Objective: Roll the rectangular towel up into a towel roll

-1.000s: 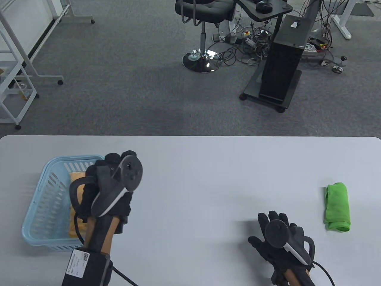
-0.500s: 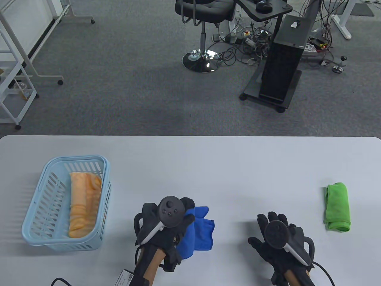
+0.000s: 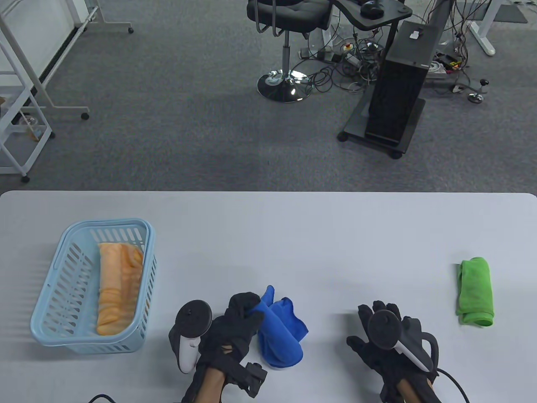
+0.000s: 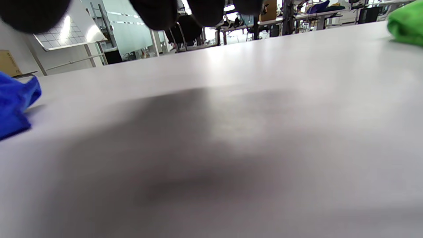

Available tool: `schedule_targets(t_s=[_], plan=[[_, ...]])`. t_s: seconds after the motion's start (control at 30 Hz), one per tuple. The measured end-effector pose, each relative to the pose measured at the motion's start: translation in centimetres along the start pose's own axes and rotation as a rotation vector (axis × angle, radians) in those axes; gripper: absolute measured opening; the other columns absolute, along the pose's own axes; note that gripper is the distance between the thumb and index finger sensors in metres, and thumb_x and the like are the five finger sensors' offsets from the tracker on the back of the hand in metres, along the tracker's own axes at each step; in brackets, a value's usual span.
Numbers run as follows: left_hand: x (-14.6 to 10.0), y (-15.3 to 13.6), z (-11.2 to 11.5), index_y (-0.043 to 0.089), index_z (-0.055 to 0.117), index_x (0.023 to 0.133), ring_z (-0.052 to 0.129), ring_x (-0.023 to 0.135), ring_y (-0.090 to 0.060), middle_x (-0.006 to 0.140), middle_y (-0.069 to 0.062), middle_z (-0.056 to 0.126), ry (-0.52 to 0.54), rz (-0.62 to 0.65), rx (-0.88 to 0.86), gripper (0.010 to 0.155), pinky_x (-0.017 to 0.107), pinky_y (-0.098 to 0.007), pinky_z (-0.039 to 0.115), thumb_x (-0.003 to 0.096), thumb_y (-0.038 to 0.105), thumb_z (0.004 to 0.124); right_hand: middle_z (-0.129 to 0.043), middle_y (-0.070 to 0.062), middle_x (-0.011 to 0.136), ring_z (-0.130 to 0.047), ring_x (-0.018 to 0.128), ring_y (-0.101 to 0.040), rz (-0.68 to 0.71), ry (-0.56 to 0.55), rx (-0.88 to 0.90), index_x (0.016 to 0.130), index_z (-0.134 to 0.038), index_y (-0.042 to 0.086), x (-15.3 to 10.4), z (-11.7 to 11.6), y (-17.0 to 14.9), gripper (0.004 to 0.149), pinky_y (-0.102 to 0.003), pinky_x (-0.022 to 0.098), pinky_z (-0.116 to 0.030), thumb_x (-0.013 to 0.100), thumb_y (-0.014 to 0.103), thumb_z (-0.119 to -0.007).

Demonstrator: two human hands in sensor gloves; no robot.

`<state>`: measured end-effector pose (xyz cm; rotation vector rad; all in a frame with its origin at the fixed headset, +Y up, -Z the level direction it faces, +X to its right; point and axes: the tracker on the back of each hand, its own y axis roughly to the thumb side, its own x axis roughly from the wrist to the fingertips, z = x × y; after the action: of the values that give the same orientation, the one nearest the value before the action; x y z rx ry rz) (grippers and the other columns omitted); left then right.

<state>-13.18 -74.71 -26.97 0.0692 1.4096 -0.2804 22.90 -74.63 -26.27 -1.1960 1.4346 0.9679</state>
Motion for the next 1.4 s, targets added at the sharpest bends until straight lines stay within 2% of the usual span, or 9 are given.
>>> schedule_targets(t_s=[0.17, 0.3, 0.5, 0.73, 0.83, 0.93, 1.13, 1.27, 1.4], plan=[[0.3, -1.1, 1.5, 0.034, 0.069, 0.091, 0.090, 0.086, -0.039, 0.103, -0.010, 0.080, -0.149, -0.060, -0.322, 0.050, 0.058, -0.057, 0.074, 0.0437, 0.031, 0.083, -0.038, -0.014, 0.109, -0.037, 0.102, -0.040, 0.050, 0.003, 0.066, 0.105, -0.050, 0.021, -0.2, 0.1, 0.7, 0.085, -0.069, 0.070, -0.034, 0.031, 0.061, -0.068], [0.4, -1.2, 2.6, 0.034, 0.066, 0.093, 0.088, 0.087, -0.039, 0.104, -0.009, 0.077, -0.244, -0.046, -0.421, 0.050, 0.059, -0.057, 0.073, 0.0452, 0.032, 0.081, -0.040, -0.013, 0.109, -0.039, 0.102, -0.040, 0.087, 0.026, 0.080, 0.104, -0.052, 0.022, -0.4, -0.3, 1.6, 0.084, -0.068, 0.070, -0.035, 0.032, 0.060, -0.068], [0.4, -1.4, 3.3, 0.033, 0.063, 0.095, 0.092, 0.084, -0.035, 0.102, -0.010, 0.078, -0.255, -0.047, -0.459, 0.051, 0.057, -0.052, 0.077, 0.0464, 0.036, 0.079, -0.039, -0.010, 0.110, -0.040, 0.104, -0.038, 0.166, 0.102, 0.094, 0.104, -0.051, 0.026, -0.5, -1.0, 2.8, 0.082, -0.069, 0.071, -0.033, 0.031, 0.054, -0.076], [0.4, -3.1, 4.0, 0.025, 0.054, 0.098, 0.098, 0.081, -0.026, 0.100, -0.016, 0.075, -0.269, -0.096, -0.829, 0.054, 0.057, -0.041, 0.084, 0.0499, 0.040, 0.073, -0.026, -0.008, 0.112, -0.031, 0.105, -0.039, 0.330, 0.265, 0.214, 0.107, -0.031, 0.029, -0.8, -1.6, 4.2, 0.102, -0.071, 0.071, -0.025, 0.025, 0.057, -0.084], [0.3, -3.5, 4.6, 0.021, 0.050, 0.098, 0.099, 0.081, -0.026, 0.099, -0.020, 0.075, -0.289, -0.118, -0.911, 0.055, 0.057, -0.038, 0.087, 0.0515, 0.042, 0.070, -0.036, -0.009, 0.110, -0.042, 0.104, -0.037, 0.297, 0.191, 0.304, 0.104, -0.051, 0.032, -0.9, -1.5, 4.5, 0.082, -0.070, 0.071, -0.031, 0.030, 0.052, -0.080], [0.2, -3.8, 4.5, 0.016, 0.051, 0.097, 0.101, 0.079, -0.027, 0.096, -0.026, 0.075, -0.251, -0.176, -0.874, 0.056, 0.055, -0.038, 0.089, 0.0512, 0.042, 0.069, -0.054, -0.007, 0.105, -0.056, 0.100, -0.034, 0.297, 0.142, 0.385, 0.080, -0.084, 0.029, -0.8, -1.0, 4.6, 0.048, -0.068, 0.070, -0.038, 0.034, 0.042, -0.077], [0.0, -4.8, 1.5, 0.010, 0.050, 0.094, 0.112, 0.054, -0.018, 0.093, -0.024, 0.075, -0.066, -0.286, -0.638, 0.058, 0.038, -0.033, 0.094, 0.0514, 0.047, 0.065, -0.067, -0.006, 0.099, -0.067, 0.096, -0.032, 0.273, 0.155, 0.481, 0.074, -0.086, 0.022, -0.7, -0.6, 3.6, 0.048, -0.068, 0.068, -0.045, 0.035, 0.046, -0.073], [-0.6, -4.6, -0.7, 0.008, 0.041, 0.096, 0.110, 0.056, -0.016, 0.099, -0.031, 0.058, 0.082, -0.276, -0.629, 0.063, 0.041, -0.035, 0.092, 0.0513, 0.045, 0.064, -0.074, -0.005, 0.094, -0.073, 0.092, -0.031, 0.200, 0.139, 0.564, 0.067, -0.089, 0.017, -0.2, -0.2, 2.2, 0.048, -0.066, 0.067, -0.049, 0.035, 0.048, -0.073], [-1.1, -3.2, -2.6, 0.013, 0.033, 0.106, 0.095, 0.073, -0.034, 0.105, -0.034, 0.041, 0.181, -0.177, -0.451, 0.072, 0.052, -0.053, 0.077, 0.0508, 0.046, 0.066, -0.079, -0.007, 0.089, -0.078, 0.088, -0.032, 0.127, 0.107, 0.651, 0.061, -0.092, 0.016, 0.0, -0.1, 0.9, 0.048, -0.065, 0.066, -0.053, 0.034, 0.050, -0.073]])
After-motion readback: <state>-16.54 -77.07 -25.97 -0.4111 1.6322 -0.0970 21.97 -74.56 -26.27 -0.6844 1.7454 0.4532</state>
